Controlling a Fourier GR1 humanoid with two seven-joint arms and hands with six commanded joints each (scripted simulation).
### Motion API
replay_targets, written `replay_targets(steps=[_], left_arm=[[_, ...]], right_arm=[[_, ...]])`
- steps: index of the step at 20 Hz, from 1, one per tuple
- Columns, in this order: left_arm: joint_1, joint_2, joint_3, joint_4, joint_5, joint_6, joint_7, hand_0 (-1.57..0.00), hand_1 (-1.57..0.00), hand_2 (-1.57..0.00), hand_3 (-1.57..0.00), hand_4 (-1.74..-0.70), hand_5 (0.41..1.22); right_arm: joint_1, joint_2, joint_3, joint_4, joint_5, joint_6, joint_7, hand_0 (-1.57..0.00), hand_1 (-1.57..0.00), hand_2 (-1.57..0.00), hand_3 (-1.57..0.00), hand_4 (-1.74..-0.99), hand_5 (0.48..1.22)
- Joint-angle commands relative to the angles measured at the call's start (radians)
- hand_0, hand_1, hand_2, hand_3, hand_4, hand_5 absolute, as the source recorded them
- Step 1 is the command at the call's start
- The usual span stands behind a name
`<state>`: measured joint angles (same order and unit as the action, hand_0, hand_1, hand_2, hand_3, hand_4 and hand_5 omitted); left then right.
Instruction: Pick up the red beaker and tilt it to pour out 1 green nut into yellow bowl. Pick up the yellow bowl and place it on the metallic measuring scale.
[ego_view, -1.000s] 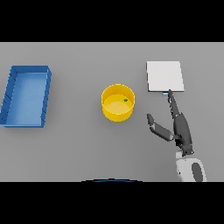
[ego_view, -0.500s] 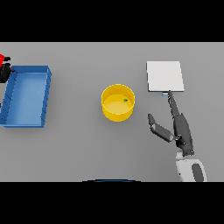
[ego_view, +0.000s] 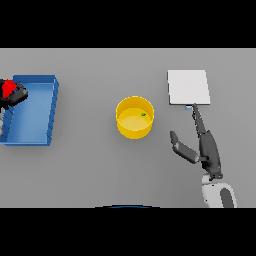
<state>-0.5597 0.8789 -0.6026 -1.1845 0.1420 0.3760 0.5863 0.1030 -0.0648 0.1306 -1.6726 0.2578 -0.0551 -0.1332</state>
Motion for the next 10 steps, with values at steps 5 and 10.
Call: replay_targets(steps=[5,10], left_arm=[[0.014,0.054,-0.003,-0.05,0.068,-0.151,-0.002,-0.48,-0.39,-0.39,-0.37,-0.88,0.71],[0.012,0.042,0.012,-0.027,0.083,-0.155,-0.039,-0.16,-0.13,-0.13,-0.12,-0.8,0.678]], right_arm=[[0.012,-0.008,0.0,-0.014,0.013,-0.007,0.007,0.0,0.0,0.0,0.0,-1.184,0.667],[0.009,0.006,0.014,-0.01,0.02,-0.006,0.02,0.0,0.0,0.0,0.0,-1.187,0.663]])
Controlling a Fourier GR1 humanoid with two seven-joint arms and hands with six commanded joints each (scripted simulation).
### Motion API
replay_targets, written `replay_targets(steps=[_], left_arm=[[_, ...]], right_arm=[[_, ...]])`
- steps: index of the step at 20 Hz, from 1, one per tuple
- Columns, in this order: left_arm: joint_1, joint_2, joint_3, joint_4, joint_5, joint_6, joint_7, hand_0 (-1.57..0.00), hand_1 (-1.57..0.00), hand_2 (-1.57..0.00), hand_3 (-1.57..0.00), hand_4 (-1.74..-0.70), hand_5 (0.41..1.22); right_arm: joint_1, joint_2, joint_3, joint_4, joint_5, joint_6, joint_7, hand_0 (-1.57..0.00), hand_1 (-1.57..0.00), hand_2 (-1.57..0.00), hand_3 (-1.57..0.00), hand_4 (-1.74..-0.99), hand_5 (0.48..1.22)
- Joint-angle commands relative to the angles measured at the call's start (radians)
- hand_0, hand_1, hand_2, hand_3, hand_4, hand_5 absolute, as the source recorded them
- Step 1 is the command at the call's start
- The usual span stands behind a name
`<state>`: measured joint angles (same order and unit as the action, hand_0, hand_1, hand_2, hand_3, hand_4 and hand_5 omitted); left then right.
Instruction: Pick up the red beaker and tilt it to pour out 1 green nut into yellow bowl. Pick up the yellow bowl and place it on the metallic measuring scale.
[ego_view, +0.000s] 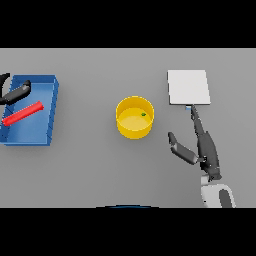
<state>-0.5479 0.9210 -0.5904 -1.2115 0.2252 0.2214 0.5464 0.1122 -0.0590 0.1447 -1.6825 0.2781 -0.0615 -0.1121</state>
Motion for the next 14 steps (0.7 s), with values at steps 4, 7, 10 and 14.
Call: replay_targets(steps=[4,7,10,14], left_arm=[[-0.016,-0.016,0.023,0.019,0.005,0.025,-0.044,-0.06,-0.05,-0.05,-0.05,-0.79,0.674],[-0.015,-0.02,0.023,0.01,0.001,0.037,-0.058,-0.03,-0.03,-0.03,-0.02,-0.78,0.679],[-0.014,-0.03,0.022,0.016,0.005,0.043,-0.051,-0.02,-0.01,-0.01,-0.01,-0.78,0.7],[-0.009,-0.033,0.016,0.014,0.009,0.033,-0.058,-0.01,0.0,0.0,0.0,-0.79,0.71]], right_arm=[[-0.003,-0.01,0.02,0.003,0.061,-0.021,0.019,0.0,0.0,0.0,0.0,-1.203,0.66],[-0.027,-0.04,0.043,-0.012,0.062,0.034,-0.002,0.0,0.0,0.0,0.0,-1.162,0.694],[-0.116,-0.103,0.077,0.001,0.117,0.097,0.033,0.0,0.0,0.0,0.0,-1.221,0.709],[-0.245,-0.193,0.139,0.047,0.243,0.167,0.109,0.0,0.0,0.0,0.0,-1.278,0.683]])
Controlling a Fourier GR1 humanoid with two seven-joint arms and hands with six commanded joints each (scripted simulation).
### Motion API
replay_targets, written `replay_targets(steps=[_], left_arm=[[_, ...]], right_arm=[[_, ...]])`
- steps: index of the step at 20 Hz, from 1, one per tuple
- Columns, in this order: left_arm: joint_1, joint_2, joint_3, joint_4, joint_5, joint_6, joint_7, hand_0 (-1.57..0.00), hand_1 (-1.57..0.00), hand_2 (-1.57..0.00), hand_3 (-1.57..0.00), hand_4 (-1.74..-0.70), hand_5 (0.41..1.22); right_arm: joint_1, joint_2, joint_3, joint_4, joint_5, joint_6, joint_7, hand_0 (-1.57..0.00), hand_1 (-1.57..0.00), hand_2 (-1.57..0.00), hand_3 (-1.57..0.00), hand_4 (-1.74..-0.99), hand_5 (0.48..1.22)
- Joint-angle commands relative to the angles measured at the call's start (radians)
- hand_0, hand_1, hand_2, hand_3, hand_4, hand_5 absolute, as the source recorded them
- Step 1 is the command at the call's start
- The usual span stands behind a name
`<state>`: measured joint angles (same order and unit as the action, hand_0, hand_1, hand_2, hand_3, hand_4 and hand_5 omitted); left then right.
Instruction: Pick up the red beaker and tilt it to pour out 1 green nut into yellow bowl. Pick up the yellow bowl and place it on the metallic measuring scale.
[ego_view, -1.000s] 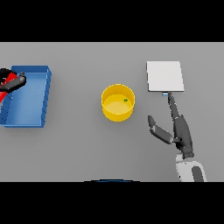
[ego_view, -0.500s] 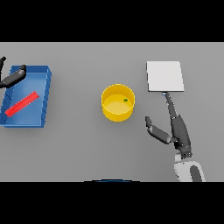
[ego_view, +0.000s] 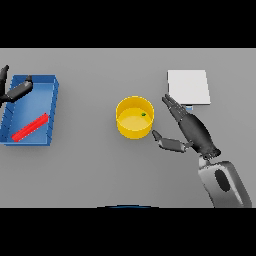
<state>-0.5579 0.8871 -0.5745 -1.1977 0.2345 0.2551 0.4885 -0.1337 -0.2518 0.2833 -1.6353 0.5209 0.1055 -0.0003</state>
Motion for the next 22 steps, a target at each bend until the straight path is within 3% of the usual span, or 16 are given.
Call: replay_targets(steps=[1,4,8,13,22], left_arm=[[0.0,0.002,0.003,0.005,0.002,-0.003,-0.005,0.0,0.0,0.0,0.0,-0.79,0.709],[-0.01,-0.001,-0.003,0.01,-0.003,-0.006,0.008,0.0,0.0,0.0,0.0,-0.79,0.712],[-0.009,-0.008,-0.003,0.005,0.0,-0.001,-0.001,0.0,0.0,0.0,0.0,-0.8,0.722],[-0.013,0.0,-0.01,0.0,-0.01,-0.004,0.003,0.0,0.0,0.0,0.0,-0.8,0.718],[-0.019,0.001,-0.008,0.021,-0.01,-0.015,-0.006,0.0,0.0,0.0,0.0,-0.8,0.733]], right_arm=[[-0.026,-0.03,0.017,0.012,0.027,0.024,-0.011,0.0,0.0,0.0,0.0,-1.282,0.677],[-0.131,-0.084,0.093,0.061,0.125,0.083,-0.034,0.0,0.0,0.0,0.0,-1.276,0.668],[-0.24,-0.115,0.159,0.118,0.179,0.162,-0.068,0.0,0.0,0.0,0.0,-1.271,0.658],[-0.344,-0.119,0.214,0.231,0.208,0.225,-0.116,0.0,0.0,0.0,0.0,-1.277,0.677],[-0.475,-0.068,0.292,0.407,0.232,0.308,-0.168,0.0,0.0,0.0,0.0,-1.26,0.679]])
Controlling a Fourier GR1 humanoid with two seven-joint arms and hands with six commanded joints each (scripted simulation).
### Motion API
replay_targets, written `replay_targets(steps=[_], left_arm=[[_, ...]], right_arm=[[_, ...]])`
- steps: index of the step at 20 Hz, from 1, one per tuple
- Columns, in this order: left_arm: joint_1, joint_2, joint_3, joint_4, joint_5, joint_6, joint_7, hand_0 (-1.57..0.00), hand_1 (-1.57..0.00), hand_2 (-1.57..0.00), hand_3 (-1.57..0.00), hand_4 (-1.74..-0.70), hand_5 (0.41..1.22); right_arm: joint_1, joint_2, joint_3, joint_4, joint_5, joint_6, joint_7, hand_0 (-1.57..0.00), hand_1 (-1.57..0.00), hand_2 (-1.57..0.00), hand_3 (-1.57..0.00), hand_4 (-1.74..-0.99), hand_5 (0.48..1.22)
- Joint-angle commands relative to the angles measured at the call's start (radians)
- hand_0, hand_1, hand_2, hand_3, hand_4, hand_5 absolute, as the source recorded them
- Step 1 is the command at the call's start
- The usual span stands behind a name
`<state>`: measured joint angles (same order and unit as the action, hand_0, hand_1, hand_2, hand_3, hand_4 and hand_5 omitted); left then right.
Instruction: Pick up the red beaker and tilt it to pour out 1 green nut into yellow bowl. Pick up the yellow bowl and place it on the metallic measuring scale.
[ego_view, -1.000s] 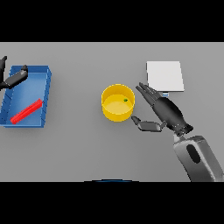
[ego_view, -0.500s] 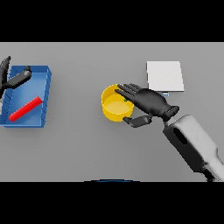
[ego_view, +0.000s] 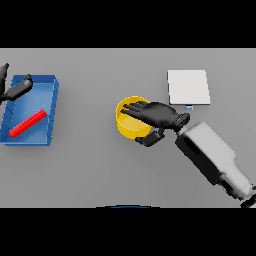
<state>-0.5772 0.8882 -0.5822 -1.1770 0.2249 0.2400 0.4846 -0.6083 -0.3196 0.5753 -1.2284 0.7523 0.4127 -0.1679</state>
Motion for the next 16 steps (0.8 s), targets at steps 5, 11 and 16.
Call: replay_targets(steps=[5,11,16], left_arm=[[-0.007,0.003,0.008,-0.004,0.006,-0.001,-0.004,0.0,0.0,0.0,0.0,-0.8,0.737],[-0.006,0.002,0.004,0.0,0.003,-0.006,-0.007,0.0,0.0,0.0,0.0,-0.79,0.729],[-0.003,0.003,0.009,-0.008,0.009,-0.001,-0.018,0.0,0.0,0.0,0.0,-0.79,0.723]], right_arm=[[-0.026,0.013,0.032,0.063,0.023,0.03,0.012,0.0,0.0,0.0,0.0,-1.3,0.671],[-0.058,0.017,0.068,0.093,0.05,0.061,0.016,0.0,0.0,0.0,-0.01,-1.308,0.729],[-0.082,0.038,0.088,0.12,0.068,0.077,0.033,-0.51,-0.44,-0.39,-0.36,-1.425,0.964]])
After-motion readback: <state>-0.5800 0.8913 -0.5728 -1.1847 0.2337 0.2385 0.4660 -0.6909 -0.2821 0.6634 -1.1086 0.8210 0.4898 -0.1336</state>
